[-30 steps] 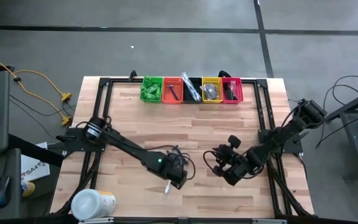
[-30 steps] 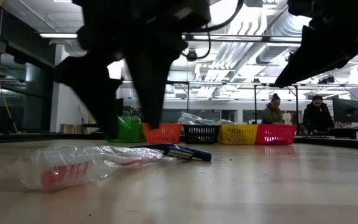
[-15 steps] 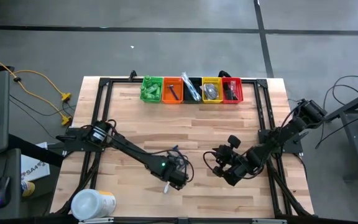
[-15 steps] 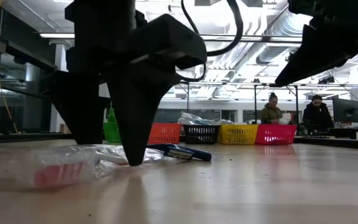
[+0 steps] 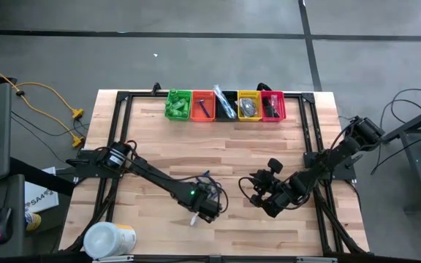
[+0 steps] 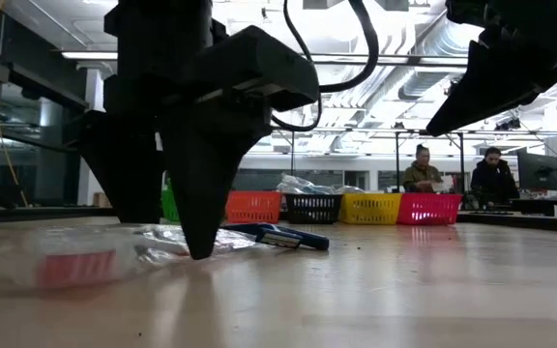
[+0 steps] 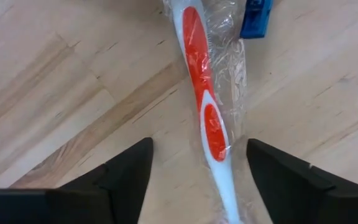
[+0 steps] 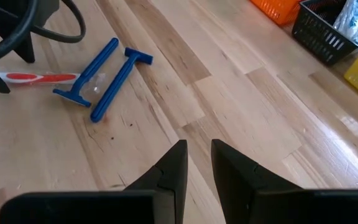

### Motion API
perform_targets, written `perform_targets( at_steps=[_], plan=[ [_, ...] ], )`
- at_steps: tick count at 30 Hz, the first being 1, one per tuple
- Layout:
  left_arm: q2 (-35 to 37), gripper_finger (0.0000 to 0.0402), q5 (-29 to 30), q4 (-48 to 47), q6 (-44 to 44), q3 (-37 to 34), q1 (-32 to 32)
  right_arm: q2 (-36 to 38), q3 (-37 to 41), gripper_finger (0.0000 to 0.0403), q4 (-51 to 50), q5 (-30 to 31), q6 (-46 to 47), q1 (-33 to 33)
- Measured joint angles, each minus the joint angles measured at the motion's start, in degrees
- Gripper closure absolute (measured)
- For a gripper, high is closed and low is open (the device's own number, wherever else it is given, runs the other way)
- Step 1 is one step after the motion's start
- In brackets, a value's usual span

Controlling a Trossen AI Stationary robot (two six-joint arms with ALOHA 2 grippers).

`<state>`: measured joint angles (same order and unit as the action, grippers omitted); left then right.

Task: Pick & Place Travel size toiletries
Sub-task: Put the orange toothbrush into the black bin

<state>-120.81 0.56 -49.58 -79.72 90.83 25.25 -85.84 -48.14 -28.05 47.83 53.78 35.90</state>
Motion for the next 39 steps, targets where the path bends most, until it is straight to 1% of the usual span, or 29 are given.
perform_targets(
  at_steps=[3, 7, 11, 16, 20, 23, 28, 34, 36, 37, 39],
  plan=[
    [-0.02, 0.0178, -0.28, -0.40, 0.64, -0.04, 0.27, 0.00, 0.00, 0.0337, -0.11, 0.00, -0.01, 0.00],
    [-0.02, 0.0229, -3.20, -0.49, 2.74, -0.09, 0.27, 0.00, 0.00, 0.0337, -0.34, 0.00, -0.02, 0.00],
    [-0.07, 0.0268, -4.86, -0.70, 4.88, -0.09, 0.31, 0.00, 0.00, 0.0337, -0.42, 0.00, -0.04, 0.00],
    [-0.09, 0.0314, -4.67, -1.64, 7.52, -0.09, 0.31, 0.00, 0.00, 0.0337, -0.45, -0.17, -0.04, 0.00],
    [-0.09, 0.0359, -3.50, -1.83, 9.09, -0.11, 0.33, 0.00, 0.00, 0.0337, -0.44, -3.21, -1.23, 0.00],
    [-0.09, 0.0363, -2.85, -1.85, 11.91, -0.11, 0.37, 0.00, 0.00, 0.0337, -0.44, -4.41, -1.29, 0.11],
    [0.39, 0.0363, -0.87, -2.94, 16.60, -0.15, 1.04, 0.00, 0.00, 0.0337, -0.44, -4.27, -1.20, 0.55],
    [4.42, 0.0363, 4.54, -7.27, 20.56, -0.17, 2.20, 0.78, 0.00, 0.0337, -0.44, 0.18, -1.11, 0.96],
    [6.05, 0.0363, 6.32, -10.27, 21.29, -0.23, 2.60, 1.73, 0.00, 0.0337, -0.52, 1.90, -1.38, 0.70],
    [6.86, 0.0363, 6.75, -10.99, 21.90, -0.26, 2.56, 2.38, 0.00, 0.0337, -0.57, 2.54, -1.56, 0.44],
    [8.59, 0.0363, 9.37, -11.97, 23.73, -0.24, 2.60, 4.04, 0.00, 0.0337, -1.04, 4.04, -2.24, 0.02]
  ],
)
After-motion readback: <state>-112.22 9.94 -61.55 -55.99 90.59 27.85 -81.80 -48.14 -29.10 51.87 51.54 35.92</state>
